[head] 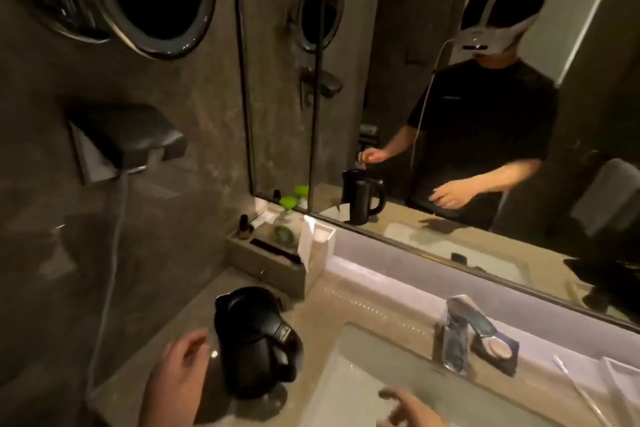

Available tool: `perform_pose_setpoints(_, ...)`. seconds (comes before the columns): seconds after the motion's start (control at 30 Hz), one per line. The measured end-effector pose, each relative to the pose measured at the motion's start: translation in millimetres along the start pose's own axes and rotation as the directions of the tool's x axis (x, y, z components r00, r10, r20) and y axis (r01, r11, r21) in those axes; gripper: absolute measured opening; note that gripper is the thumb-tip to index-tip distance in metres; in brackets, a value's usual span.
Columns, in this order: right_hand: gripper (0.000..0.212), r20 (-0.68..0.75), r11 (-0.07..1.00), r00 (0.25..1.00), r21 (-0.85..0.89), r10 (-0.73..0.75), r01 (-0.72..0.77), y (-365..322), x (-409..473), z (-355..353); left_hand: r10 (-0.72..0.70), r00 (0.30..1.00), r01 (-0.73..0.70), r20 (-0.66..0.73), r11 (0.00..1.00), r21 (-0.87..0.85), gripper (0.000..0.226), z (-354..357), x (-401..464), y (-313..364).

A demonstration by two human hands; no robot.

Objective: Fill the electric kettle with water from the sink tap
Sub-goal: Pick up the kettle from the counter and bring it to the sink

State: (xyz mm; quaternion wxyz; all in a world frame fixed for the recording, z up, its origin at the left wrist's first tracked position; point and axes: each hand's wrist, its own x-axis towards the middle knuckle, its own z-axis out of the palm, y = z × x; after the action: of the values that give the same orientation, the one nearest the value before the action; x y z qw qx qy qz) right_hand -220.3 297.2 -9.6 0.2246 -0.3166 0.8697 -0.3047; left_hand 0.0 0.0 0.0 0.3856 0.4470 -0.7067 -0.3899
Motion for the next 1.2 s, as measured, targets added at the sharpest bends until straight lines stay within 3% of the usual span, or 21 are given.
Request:
perform_pose_setpoints(0.1, 0.062, 0.111, 0.991, 0.985, 0.043, -0.132, 0.128, -71, 44, 31, 0.114, 0.979, -0.144, 0.166, 0.974, 0.176, 0.025, 15, 19, 15)
perform_pose_setpoints(0.2, 0.068, 0.141, 0.974, 0.966, 0.104, -0.217, 0.203, -114, 77, 62, 0.066, 0.966, -0.135, 0.251, 0.954, 0.268, 0.033, 26, 35, 17)
perform_pose_setpoints(0.43, 0.021, 0.094, 0.933, 0.978, 0.331, -0.184, 0.144, -115, 105, 105, 0.029, 0.947, -0.143, 0.319, 0.93, 0.339, 0.04, 35, 37, 11)
perform_pose_setpoints(0.67, 0.017, -0.017, 0.861, 0.975, 0.465, -0.223, 0.205, -127, 101, 103, 0.043, 0.932, -0.145, 0.36, 0.954, 0.262, 0.037, 27, 52, 18)
perform_pose_setpoints(0.97, 0.015, -0.226, 0.859, 0.947, 0.411, -0.228, 0.305, -121, 78, 30, 0.225, 0.883, -0.233, 0.412, 0.972, -0.031, 0.03, 58, 54, 75)
perform_pose_setpoints(1.07, 0.017, -0.254, 0.9, 0.952, 0.355, -0.169, 0.254, -92, 62, 16, 0.361, 0.823, -0.348, 0.438, 0.931, -0.115, 0.029, 76, 38, 103)
perform_pose_setpoints(1.2, 0.017, -0.308, 0.932, 0.951, 0.333, -0.032, 0.139, -45, 34, 7, 0.487, 0.67, -0.479, 0.56, 0.86, -0.175, 0.028, 106, 1, 144)
